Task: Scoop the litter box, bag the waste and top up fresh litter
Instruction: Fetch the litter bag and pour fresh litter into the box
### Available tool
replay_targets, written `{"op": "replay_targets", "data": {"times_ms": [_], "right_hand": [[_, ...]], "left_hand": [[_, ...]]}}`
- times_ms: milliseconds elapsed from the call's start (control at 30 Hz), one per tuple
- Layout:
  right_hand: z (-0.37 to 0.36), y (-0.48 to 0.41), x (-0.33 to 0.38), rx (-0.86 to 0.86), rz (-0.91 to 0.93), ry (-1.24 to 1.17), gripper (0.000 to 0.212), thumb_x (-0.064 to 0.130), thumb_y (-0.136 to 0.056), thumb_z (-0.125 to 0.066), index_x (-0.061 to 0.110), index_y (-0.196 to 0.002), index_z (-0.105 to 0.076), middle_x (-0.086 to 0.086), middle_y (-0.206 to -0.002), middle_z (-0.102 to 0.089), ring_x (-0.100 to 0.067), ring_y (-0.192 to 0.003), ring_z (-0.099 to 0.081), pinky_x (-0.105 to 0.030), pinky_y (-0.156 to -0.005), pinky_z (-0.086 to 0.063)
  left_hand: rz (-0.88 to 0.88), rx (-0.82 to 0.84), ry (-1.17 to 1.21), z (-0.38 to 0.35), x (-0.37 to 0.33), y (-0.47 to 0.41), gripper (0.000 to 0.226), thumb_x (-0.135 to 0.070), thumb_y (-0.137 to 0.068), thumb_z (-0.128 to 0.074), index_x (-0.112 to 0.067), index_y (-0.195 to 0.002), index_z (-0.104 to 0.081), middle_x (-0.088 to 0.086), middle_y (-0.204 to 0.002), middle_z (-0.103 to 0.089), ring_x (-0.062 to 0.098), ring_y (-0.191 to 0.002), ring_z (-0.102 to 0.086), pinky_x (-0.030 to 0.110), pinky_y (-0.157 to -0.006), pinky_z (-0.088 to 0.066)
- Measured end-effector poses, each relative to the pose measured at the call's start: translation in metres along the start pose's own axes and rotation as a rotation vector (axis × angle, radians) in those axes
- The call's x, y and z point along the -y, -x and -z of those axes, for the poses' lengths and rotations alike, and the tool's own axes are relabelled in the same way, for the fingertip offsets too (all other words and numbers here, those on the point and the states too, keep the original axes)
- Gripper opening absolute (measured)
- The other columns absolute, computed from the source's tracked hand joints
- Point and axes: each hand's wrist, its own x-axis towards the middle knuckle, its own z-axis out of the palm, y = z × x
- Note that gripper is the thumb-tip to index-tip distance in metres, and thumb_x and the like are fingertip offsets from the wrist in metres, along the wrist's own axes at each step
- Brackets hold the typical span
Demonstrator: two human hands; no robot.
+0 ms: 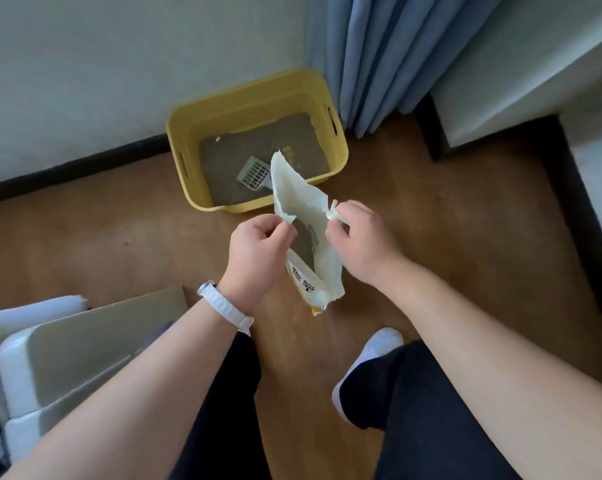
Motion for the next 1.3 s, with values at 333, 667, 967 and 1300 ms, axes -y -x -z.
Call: {"op": "replay_targets", "data": {"times_ms": [333, 667, 967, 1300], "right_hand": [[-0.009, -0.086, -0.076, -0.098, 0.483, 0.137, 0.023, 0.029, -0.082, -0.045, 0.015, -0.065, -0.037, 0.006, -0.068, -0.038, -0.018, -0.06, -0.04, -0.035, -0.051, -0.035], [0.019, -0.084, -0.114, 0.027, 0.29, -0.017, 0.016, 0.025, -0.08, -0.064, 0.023, -0.073, -0.05, 0.01, -0.08, -0.047, -0.01, -0.078, -0.052, -0.03, -0.069, -0.046], [0.018, -0.084, -0.117, 0.219, 0.21, 0.099, 0.028, 0.004, -0.077, -0.053, 0.028, -0.082, -0.039, 0.015, -0.092, -0.04, -0.006, -0.085, -0.047, -0.03, -0.077, -0.046], [0.036, -0.086, -0.111, 0.192, 0.033, 0.338, 0.042, 0.014, -0.08, -0.057, 0.038, -0.106, -0.035, 0.019, -0.107, -0.035, -0.007, -0.088, -0.049, -0.036, -0.072, -0.051]], "left_hand": [[-0.776, -0.142, -0.149, -0.078, 0.038, -0.107, 0.026, -0.017, -0.094, -0.062, -0.003, -0.072, -0.059, -0.001, -0.073, -0.057, 0.012, -0.071, -0.052, 0.025, -0.062, -0.044], [-1.108, 0.29, -0.341, -0.112, 0.044, -0.147, 0.025, -0.011, -0.1, -0.044, 0.009, -0.102, -0.059, 0.012, -0.104, -0.056, 0.03, -0.091, -0.056, 0.042, -0.077, -0.047], [-1.194, 0.217, -0.48, -0.118, 0.048, -0.173, 0.036, -0.038, -0.092, -0.059, -0.002, -0.098, -0.064, 0.005, -0.101, -0.059, 0.022, -0.089, -0.058, 0.031, -0.079, -0.048], [-1.192, 0.071, -0.415, -0.117, 0.051, -0.183, 0.026, -0.02, -0.09, -0.065, -0.001, -0.074, -0.056, 0.006, -0.088, -0.055, 0.024, -0.077, -0.052, 0.033, -0.069, -0.045]]}}
